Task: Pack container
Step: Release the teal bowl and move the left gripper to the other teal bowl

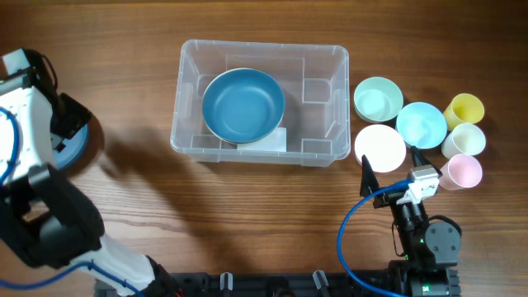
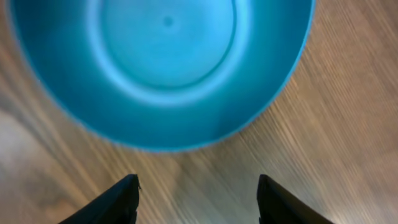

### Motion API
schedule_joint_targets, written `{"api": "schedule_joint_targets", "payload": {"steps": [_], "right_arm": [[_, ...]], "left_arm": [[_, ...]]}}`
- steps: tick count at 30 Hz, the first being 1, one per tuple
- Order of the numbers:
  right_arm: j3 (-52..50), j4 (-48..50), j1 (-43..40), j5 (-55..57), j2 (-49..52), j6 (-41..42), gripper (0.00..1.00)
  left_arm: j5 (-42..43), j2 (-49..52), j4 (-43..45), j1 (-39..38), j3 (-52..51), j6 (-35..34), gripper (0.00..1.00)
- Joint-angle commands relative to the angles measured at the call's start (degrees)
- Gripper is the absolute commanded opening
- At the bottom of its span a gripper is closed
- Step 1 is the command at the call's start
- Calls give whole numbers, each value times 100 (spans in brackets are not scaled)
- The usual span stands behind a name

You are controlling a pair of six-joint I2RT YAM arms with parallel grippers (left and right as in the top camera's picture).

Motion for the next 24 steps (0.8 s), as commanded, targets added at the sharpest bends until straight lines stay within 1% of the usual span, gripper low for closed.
{"api": "schedule_joint_targets", "payload": {"steps": [1,5,8,17,20,24], "right_arm": [[-31,15,26,-94,2,-66,100],[-31,15,26,-94,2,-68,100],[-31,15,26,-94,2,-68,100],[-31,15,26,-94,2,-66,100],[-31,15,26,-94,2,-68,100],[-31,15,26,-94,2,-66,100]], "left_arm": [[31,385,181,22,-48,758,65],[28,708,387,22,-48,1005,68],[28,872,509,22,-48,1021,69],[31,981,776,22,-48,1093,69],[33,981,837,22,-48,1327,66],[188,984,881,22,-48,1626,64]]}}
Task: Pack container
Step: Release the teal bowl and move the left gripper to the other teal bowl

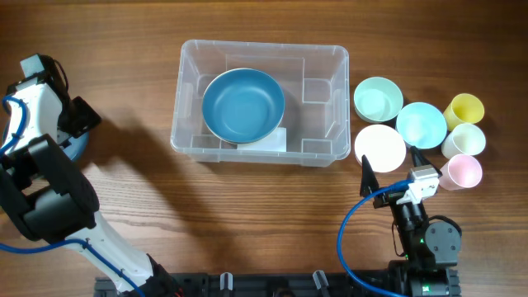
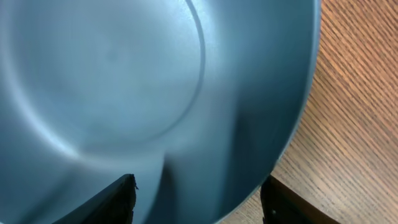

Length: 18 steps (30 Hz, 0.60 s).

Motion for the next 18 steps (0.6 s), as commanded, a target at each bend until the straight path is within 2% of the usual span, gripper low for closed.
{"api": "schedule_joint_targets", "payload": {"steps": [1,6,9,13,14,18], "right_arm": [[-31,15,26,-94,2,-68,100],[-31,15,26,-94,2,-66,100],[-31,15,26,-94,2,-66,100],[-31,15,26,-94,2,-66,100],[-31,15,26,-94,2,-66,100],[-31,15,26,-94,2,-66,100]], "left_arm": [[238,66,76,22,-39,527,64],[304,66,155,2,-105,599,64],[304,66,197,-22,-114,710,62],[286,66,249,-35,-114,745,43],[286,66,256,-35,-114,743,42],[286,66,308,-37,-151,743,46]]}}
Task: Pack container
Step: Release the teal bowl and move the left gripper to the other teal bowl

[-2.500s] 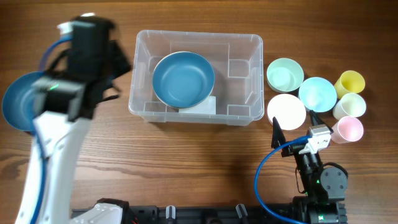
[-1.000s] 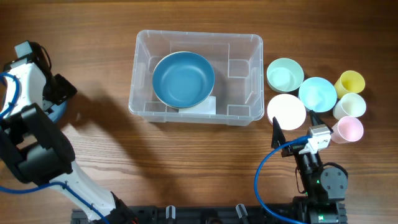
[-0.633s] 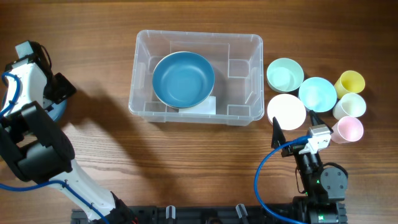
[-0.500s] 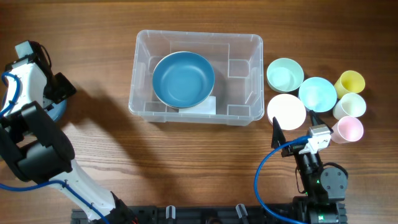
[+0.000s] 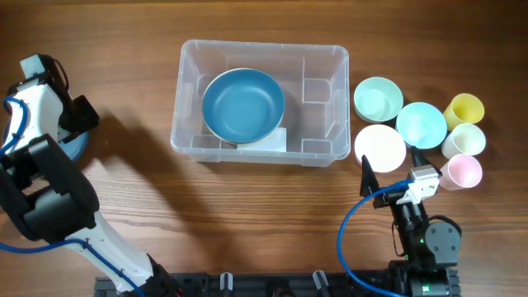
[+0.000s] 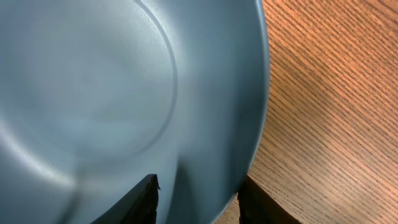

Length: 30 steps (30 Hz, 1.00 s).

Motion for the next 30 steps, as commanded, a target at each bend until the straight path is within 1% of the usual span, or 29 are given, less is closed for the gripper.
{"api": "schedule_joint_targets", "payload": {"steps": [1,4,9,10,13,19,23,29,30], "right_arm": [[-31,15,26,-94,2,-68,100],[-31,15,26,-94,2,-68,100],[-31,15,26,-94,2,-68,100],[-31,15,26,-94,2,-66,100],[-31,15,26,-94,2,-66,100],[-31,15,26,-94,2,-68,100],[-31,15,26,-94,2,-66,100],[-31,17,26,-94,2,-66,100],[-31,15,26,-94,2,-66,100]], "left_arm": [[50,66,87,-39,-122,111,48],[50,66,321,-44,-352,111,55],[50,66,542,-63,-496,114,54],[50,63,588,-66,-492,111,48],[50,63,592,-66,-485,107,36],[52,39,590,-66,-463,85,24],[52,-70,590,-66,-463,85,9],[52,-260,592,-66,-463,87,9],[52,-286,592,-63,-463,85,8]]}}
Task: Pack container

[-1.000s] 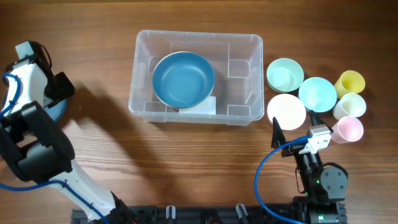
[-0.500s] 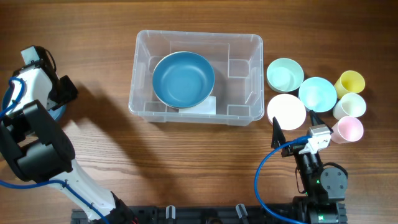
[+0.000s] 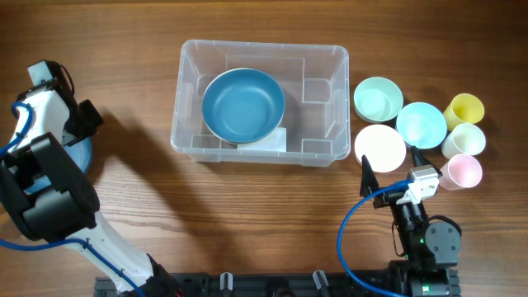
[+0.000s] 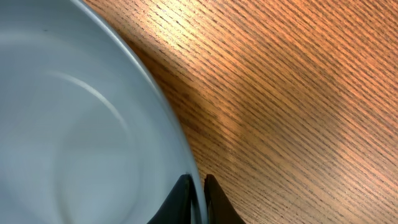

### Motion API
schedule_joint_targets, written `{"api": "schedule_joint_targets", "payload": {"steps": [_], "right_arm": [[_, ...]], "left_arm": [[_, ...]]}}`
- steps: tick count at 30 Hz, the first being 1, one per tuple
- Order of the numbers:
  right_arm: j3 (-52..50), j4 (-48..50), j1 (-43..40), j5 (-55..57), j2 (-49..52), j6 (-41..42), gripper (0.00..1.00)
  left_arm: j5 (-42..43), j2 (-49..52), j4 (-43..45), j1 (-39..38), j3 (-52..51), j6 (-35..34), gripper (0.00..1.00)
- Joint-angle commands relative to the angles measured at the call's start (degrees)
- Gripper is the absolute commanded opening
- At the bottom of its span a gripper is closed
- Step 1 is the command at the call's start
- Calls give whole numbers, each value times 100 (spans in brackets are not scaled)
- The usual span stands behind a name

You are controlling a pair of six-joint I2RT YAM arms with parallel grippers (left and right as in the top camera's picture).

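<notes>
A clear plastic container (image 3: 322, 124) stands at the table's middle with a dark blue bowl (image 3: 243, 105) inside it. At the far left, my left gripper (image 3: 73, 132) is shut on the rim of a second blue bowl (image 3: 76, 153), mostly hidden under the arm overhead. In the left wrist view that bowl (image 4: 68, 130) fills the left side, its rim pinched between the two dark fingers (image 4: 198, 200). My right gripper (image 3: 388, 173) stands near the front right, by a white bowl (image 3: 379, 146); its fingers look spread with nothing between them.
Right of the container sit a pale green bowl (image 3: 378, 99), a light blue bowl (image 3: 421, 124), and yellow (image 3: 464, 109), cream (image 3: 464, 140) and pink (image 3: 460, 172) cups. Blue cables trail from both arms along the front edge.
My left gripper's fingers have come together on the blue bowl's rim; they stood apart around it before. The right arm and the other dishes have not moved.
First my left gripper hung open above the blue bowl at the far left. Then it was lower, with the bowl filling its view. Its fingers then straddled the rim, narrower, and now they pinch it. The container and the right side stayed the same.
</notes>
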Motion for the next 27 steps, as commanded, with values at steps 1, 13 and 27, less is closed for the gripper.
{"api": "schedule_joint_targets", "payload": {"steps": [1,13,27], "right_arm": [[-31,15,26,-94,2,-46,100],[-31,15,26,-94,2,-46,100],[-31,15,26,-94,2,-46,100]], "left_arm": [[57,-295,4,-26,-2,4,6],[269,-1427,-223,-295,372,-815,4],[1038,-3598,-190,-2903,413,-791,4]]}}
